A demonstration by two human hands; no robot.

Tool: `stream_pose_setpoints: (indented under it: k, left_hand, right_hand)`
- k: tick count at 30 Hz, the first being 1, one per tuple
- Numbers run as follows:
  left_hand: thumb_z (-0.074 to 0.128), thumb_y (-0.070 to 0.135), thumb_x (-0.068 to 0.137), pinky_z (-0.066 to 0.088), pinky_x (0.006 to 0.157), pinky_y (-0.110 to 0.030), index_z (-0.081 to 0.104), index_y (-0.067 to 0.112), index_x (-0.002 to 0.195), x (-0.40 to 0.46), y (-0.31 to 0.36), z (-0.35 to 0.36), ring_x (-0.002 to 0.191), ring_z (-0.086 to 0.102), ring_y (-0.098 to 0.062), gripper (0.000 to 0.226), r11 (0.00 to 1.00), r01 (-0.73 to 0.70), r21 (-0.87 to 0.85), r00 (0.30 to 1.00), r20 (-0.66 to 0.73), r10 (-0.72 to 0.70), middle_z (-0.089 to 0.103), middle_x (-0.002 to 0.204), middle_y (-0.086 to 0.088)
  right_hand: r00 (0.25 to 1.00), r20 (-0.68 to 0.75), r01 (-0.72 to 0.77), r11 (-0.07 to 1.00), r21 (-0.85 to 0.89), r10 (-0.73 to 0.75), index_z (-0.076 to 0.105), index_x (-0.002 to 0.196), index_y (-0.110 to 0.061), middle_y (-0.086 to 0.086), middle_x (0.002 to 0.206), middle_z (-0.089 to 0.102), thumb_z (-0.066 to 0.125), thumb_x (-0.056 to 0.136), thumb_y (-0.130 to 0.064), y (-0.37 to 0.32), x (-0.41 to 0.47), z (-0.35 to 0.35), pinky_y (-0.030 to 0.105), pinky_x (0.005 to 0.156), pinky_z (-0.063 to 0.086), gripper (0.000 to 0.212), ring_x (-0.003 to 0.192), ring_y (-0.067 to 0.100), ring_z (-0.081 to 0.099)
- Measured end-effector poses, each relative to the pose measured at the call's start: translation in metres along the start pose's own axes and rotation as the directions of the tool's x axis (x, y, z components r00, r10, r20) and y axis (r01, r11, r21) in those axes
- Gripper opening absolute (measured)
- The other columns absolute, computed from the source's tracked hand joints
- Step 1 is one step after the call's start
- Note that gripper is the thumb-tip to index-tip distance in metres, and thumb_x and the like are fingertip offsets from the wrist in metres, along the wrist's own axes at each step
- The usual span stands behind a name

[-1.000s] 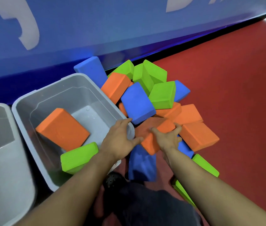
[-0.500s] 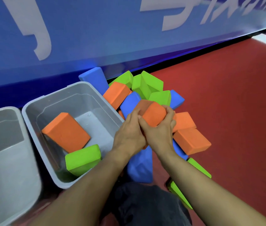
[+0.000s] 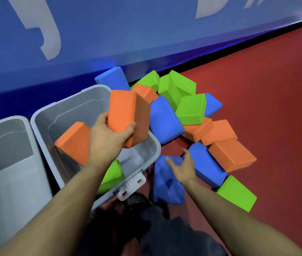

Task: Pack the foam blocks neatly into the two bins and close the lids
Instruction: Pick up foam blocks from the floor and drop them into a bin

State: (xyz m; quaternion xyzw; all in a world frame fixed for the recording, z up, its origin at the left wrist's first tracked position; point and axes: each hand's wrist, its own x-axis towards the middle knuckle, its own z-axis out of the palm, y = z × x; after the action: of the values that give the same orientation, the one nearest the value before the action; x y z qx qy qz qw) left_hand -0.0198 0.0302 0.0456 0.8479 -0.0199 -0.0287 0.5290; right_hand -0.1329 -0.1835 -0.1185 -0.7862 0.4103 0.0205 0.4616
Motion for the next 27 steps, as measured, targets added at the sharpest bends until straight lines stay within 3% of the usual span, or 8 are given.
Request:
stream_pose_setpoints:
  k: [3,6,9,11,15,19,23,27]
  left_hand:
    - [0.085,0.054,0.072,0.054,0.088,-0.032,0.059,0.02,0.133,0.011,-0.021,-0.014,0.101,0.067,-0.014,0.075,0.999,0.02,-0.025,0.996,-0.089,-0.022,0.069,0.114,0.004]
    - [0.084,0.051,0.075,0.054,0.084,-0.028,0.061,0.017,0.128,0.017,-0.039,-0.024,0.093,0.068,-0.007,0.067,0.998,0.055,-0.042,0.99,-0.128,-0.059,0.071,0.109,0.005]
    - [0.083,0.048,0.078,0.053,0.075,-0.022,0.065,0.02,0.118,0.022,-0.053,-0.027,0.081,0.066,0.003,0.052,0.995,0.087,-0.057,0.986,-0.137,-0.095,0.071,0.097,0.011]
    - [0.083,0.039,0.082,0.052,0.067,-0.016,0.063,0.029,0.098,0.023,-0.061,-0.025,0.066,0.061,0.011,0.028,0.994,0.1,-0.052,0.987,-0.12,-0.106,0.068,0.085,0.015]
    - [0.083,0.035,0.083,0.052,0.062,-0.016,0.059,0.032,0.084,0.024,-0.065,-0.022,0.06,0.059,0.007,0.023,0.994,0.104,-0.031,0.987,-0.121,-0.107,0.067,0.077,0.015]
    - [0.083,0.037,0.082,0.053,0.067,-0.019,0.057,0.033,0.081,0.024,-0.063,-0.02,0.061,0.059,0.008,0.026,0.995,0.096,-0.023,0.987,-0.128,-0.098,0.065,0.076,0.016]
    - [0.084,0.044,0.079,0.059,0.084,-0.042,0.057,0.035,0.084,0.022,-0.055,-0.019,0.083,0.07,-0.016,0.029,0.993,0.114,-0.031,0.986,-0.115,-0.117,0.069,0.084,0.011]
    - [0.083,0.046,0.079,0.058,0.084,-0.047,0.056,0.032,0.085,0.018,-0.046,-0.022,0.088,0.07,-0.023,0.031,0.992,0.126,-0.022,0.986,-0.109,-0.127,0.07,0.09,0.001]
  right_hand:
    - [0.983,0.079,-0.155,0.98,-0.126,0.165,0.017,0.158,-0.025,0.024,0.155,0.03,0.082,0.074,-0.059,0.047,0.023,0.022,0.047,0.116,0.035,0.111,0.141,0.042,0.037]
    - [0.937,0.075,-0.33,0.934,-0.136,0.342,0.006,0.16,-0.019,0.023,0.16,0.024,0.089,0.062,-0.06,0.079,0.036,0.041,0.05,0.118,0.031,0.135,0.147,0.04,0.029]
    - [0.881,0.071,-0.461,0.882,-0.095,0.468,0.003,0.158,-0.01,0.02,0.162,0.023,0.091,0.064,-0.055,0.1,0.046,0.06,0.049,0.118,0.031,0.137,0.147,0.039,0.029]
    - [0.851,0.065,-0.512,0.852,-0.112,0.52,0.011,0.156,-0.002,0.019,0.16,0.029,0.089,0.066,-0.056,0.115,0.052,0.07,0.046,0.118,0.032,0.13,0.146,0.038,0.034]
    - [0.814,0.075,-0.566,0.816,-0.112,0.575,0.042,0.149,0.001,0.019,0.154,0.044,0.073,0.075,-0.071,0.136,0.054,0.078,0.044,0.115,0.037,0.108,0.139,0.038,0.045]
    - [0.846,0.074,-0.532,0.843,0.082,0.527,0.049,0.139,0.004,0.017,0.141,0.057,0.082,0.035,-0.077,0.162,0.054,0.088,0.051,0.107,0.047,0.136,0.125,0.04,0.056]
    - [0.855,0.051,-0.517,0.838,0.172,0.517,0.037,0.126,-0.001,0.019,0.132,0.053,0.092,0.069,-0.04,0.127,0.036,0.076,0.052,0.106,0.045,0.088,0.119,0.039,0.056]
    - [0.88,-0.067,-0.459,0.878,0.135,0.47,0.038,0.108,-0.012,0.021,0.128,0.049,0.089,0.069,-0.049,0.101,0.013,0.052,0.047,0.104,0.045,0.074,0.119,0.041,0.051]
